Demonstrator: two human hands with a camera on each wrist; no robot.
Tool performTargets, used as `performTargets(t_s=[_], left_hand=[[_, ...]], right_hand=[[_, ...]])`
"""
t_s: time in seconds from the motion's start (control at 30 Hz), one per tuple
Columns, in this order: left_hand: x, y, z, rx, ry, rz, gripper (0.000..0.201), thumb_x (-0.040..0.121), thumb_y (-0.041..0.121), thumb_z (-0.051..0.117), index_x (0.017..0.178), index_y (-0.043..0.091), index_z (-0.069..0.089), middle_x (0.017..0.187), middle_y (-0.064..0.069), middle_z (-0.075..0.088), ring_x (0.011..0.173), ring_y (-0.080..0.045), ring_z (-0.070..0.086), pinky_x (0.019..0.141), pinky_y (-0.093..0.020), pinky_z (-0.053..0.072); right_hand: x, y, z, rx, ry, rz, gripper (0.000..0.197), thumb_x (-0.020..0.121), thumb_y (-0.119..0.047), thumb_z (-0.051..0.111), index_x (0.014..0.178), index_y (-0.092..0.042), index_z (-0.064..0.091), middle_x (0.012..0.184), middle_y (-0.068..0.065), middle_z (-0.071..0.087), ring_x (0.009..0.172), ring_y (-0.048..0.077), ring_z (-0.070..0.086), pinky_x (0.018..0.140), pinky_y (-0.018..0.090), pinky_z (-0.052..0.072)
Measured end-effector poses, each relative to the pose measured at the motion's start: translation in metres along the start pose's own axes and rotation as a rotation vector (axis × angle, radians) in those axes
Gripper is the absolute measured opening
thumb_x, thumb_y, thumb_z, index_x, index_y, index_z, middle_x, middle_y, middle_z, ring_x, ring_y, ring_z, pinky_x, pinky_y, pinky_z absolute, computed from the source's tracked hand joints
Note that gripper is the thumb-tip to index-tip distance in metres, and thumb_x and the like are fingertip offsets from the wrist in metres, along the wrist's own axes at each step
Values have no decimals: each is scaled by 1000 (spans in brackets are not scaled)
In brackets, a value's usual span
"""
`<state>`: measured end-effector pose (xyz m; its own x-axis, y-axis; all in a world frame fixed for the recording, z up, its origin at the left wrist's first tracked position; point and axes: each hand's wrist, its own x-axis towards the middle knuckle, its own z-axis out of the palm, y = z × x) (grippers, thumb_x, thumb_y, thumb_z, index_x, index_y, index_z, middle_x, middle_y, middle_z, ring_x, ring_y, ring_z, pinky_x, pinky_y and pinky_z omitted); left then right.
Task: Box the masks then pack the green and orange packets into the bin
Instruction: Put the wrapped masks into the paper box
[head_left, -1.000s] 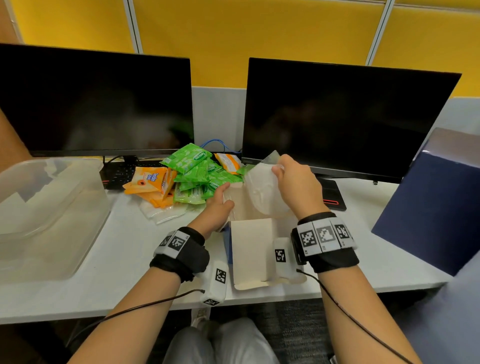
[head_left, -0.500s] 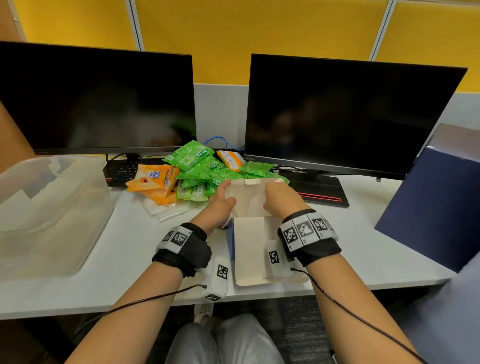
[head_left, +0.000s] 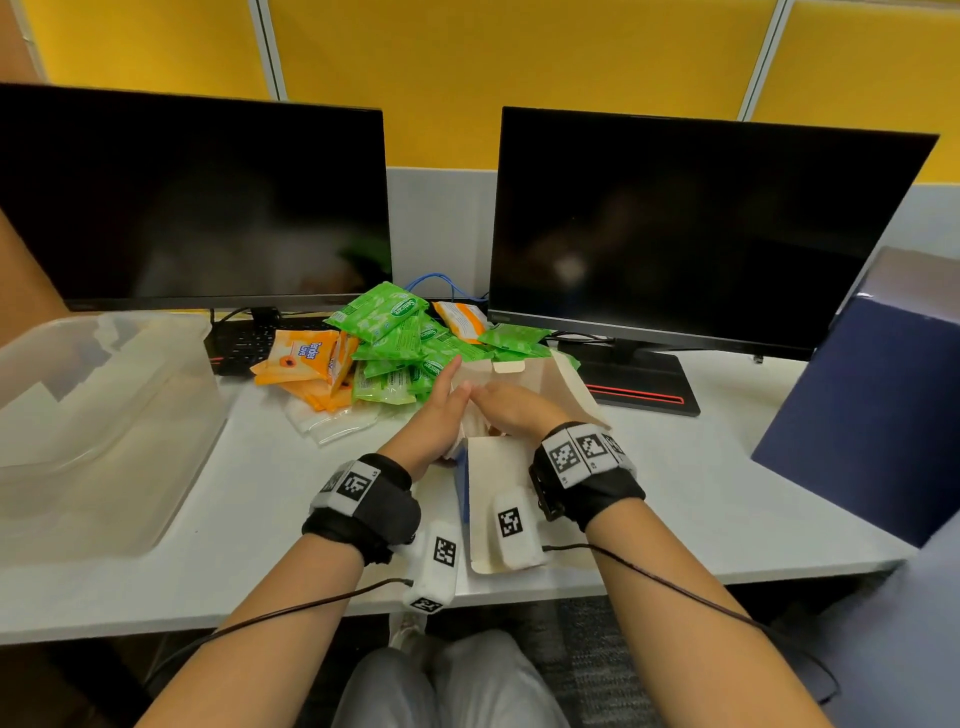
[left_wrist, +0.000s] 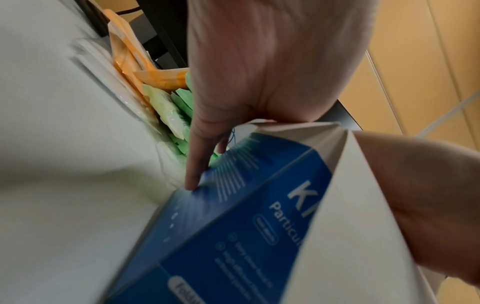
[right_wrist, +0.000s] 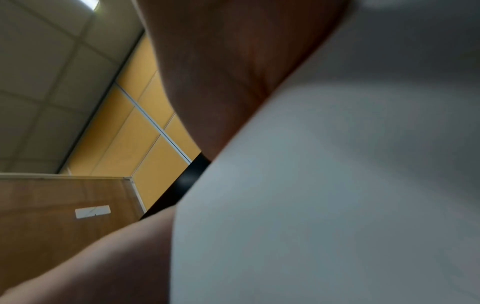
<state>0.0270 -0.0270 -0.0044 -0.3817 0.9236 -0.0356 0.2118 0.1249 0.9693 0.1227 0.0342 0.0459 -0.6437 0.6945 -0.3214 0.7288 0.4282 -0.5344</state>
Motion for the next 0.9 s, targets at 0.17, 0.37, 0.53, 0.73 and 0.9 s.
performTargets(t_s=[0.17,0.37,0.53,0.73,0.9], left_hand=[[17,-17,-30,163,251,-95,55,104,33,28,152,12,13,158,-11,19,142,-30,25,110,-41,30],[40,-73,-96,815,293,-416,48,92,16,53,134,0,37,137,-24,38,126,-41,39,104,-45,37],[39,-91,-104,1061,293,-355,42,90,23,58,128,11,44,130,-14,44,122,-36,42,97,-45,41],[41,-79,-106,1280,301,-338,23,85,8,55,107,14,58,111,-7,62,104,-27,60,87,-34,45],[36,-82,-100,1334,247,-299,25,89,11,53,113,7,59,118,-11,54,111,-28,54,89,-36,46]], right_hand=[[-2,1,2,29,-9,1,85,88,-72,31,138,-5,46,141,12,48,125,29,48,102,36,35],[4,2,8,-3,53,-11,77,89,-65,40,139,-6,42,143,11,45,128,27,45,96,34,35],[10,3,12,-8,69,-18,76,89,-66,38,135,-6,46,137,12,51,122,28,50,92,34,37],[11,4,13,-10,89,-25,81,91,-68,31,141,-5,40,144,13,45,127,29,46,99,35,35],[12,6,13,0,92,-22,82,90,-70,30,139,-5,42,143,13,46,126,29,47,99,36,36]])
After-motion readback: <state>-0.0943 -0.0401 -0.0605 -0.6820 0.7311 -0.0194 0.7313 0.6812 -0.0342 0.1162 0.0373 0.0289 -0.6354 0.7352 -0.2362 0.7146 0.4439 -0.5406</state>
